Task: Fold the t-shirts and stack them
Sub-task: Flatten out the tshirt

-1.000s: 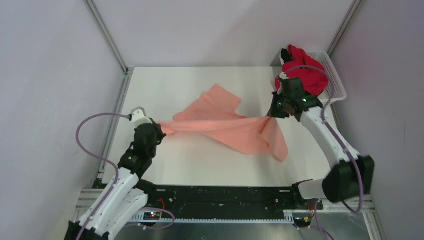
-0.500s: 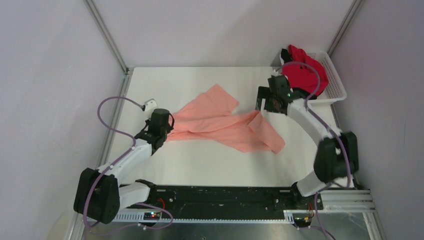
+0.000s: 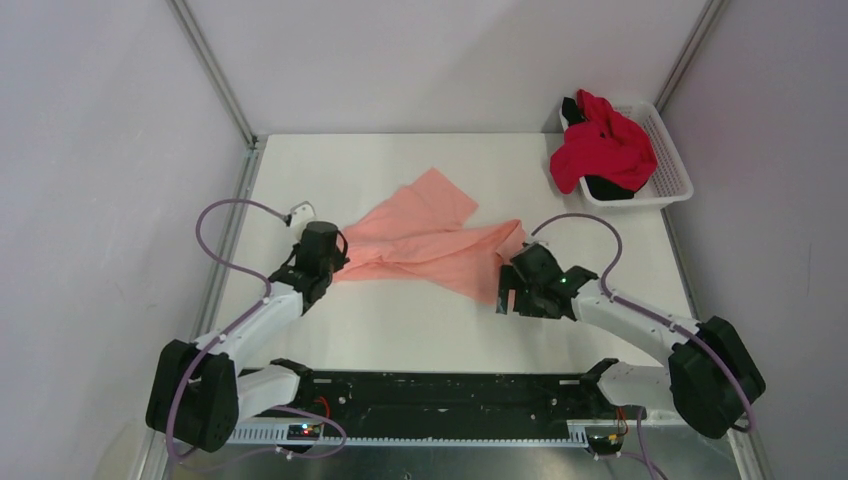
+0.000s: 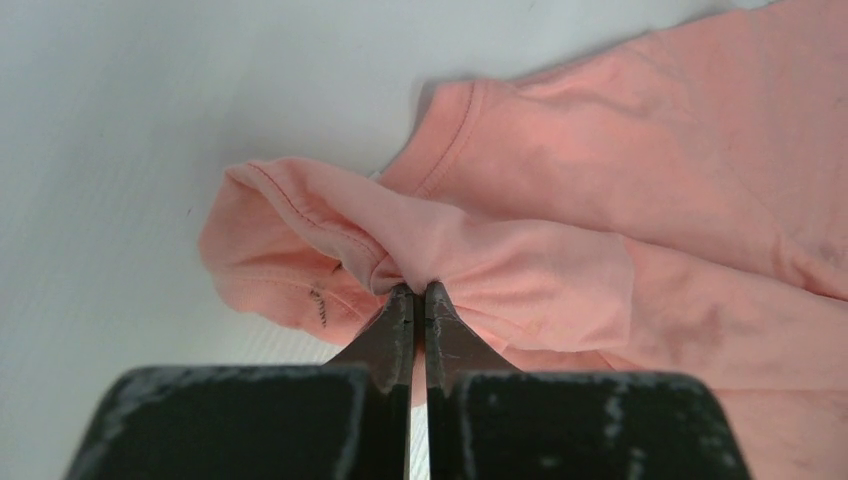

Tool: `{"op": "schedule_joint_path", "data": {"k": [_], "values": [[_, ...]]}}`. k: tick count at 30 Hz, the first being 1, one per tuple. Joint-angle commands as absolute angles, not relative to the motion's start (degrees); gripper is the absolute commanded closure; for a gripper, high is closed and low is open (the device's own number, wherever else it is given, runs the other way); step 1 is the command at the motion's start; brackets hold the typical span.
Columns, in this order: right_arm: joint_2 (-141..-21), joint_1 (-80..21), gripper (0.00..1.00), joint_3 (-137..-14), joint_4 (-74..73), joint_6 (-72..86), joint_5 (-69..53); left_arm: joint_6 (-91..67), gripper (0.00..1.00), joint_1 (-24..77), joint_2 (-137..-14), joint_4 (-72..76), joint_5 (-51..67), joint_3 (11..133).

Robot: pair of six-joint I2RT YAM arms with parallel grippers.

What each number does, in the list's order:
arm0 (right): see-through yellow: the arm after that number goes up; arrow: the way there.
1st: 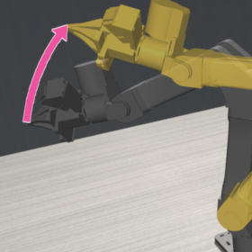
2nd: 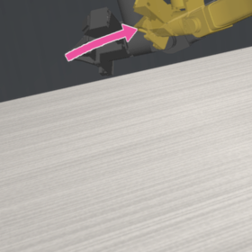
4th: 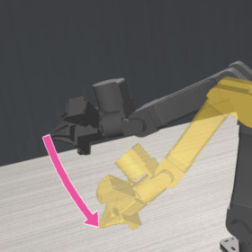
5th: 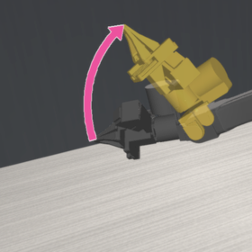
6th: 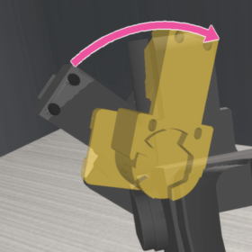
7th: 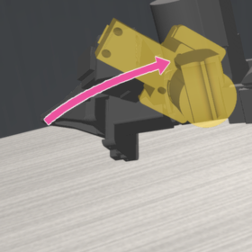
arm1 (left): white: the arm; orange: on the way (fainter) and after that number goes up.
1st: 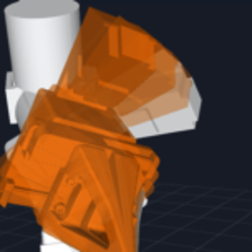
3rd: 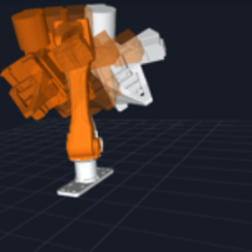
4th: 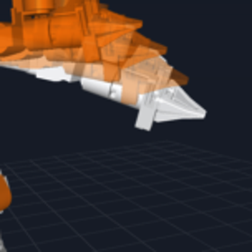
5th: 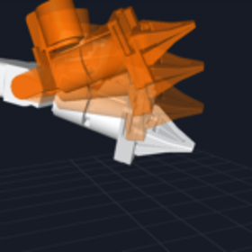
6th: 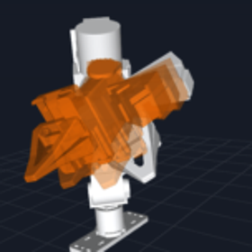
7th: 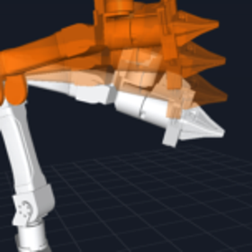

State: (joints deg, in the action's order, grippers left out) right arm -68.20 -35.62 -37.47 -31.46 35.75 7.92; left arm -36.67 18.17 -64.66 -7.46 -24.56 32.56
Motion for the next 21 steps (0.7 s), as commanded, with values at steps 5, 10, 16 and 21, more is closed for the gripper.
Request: {"op": "schedule_joint_path", "data": {"k": [5, 10, 16, 21], "values": [[-73.99, -43.39, 0.15, -38.18, -16.61, 42.19, 12.34, -38.14, 1.0, 17.9, -62.78, -5.13, -23.33, 31.72], [-80.22, -44.23, 0.26, -39.14, -15.92, 45.18, 13.28, -38.22, 1.0, 17.89, -62.14, -5.1, -23.72, 31.38], [-85.39, -45.22, 0.42, -40.99, -16.71, 50.44, 21.28, -38.33, 1.0, 17.88, -61.72, -5.17, -23.93, 31.08], [-87.81, -45.37, 0.64, -42.68, -20.37, 52.45, 24.29, -38.19, 1.0, 17.86, -60.97, -5.16, -24.14, 30.84]]}}
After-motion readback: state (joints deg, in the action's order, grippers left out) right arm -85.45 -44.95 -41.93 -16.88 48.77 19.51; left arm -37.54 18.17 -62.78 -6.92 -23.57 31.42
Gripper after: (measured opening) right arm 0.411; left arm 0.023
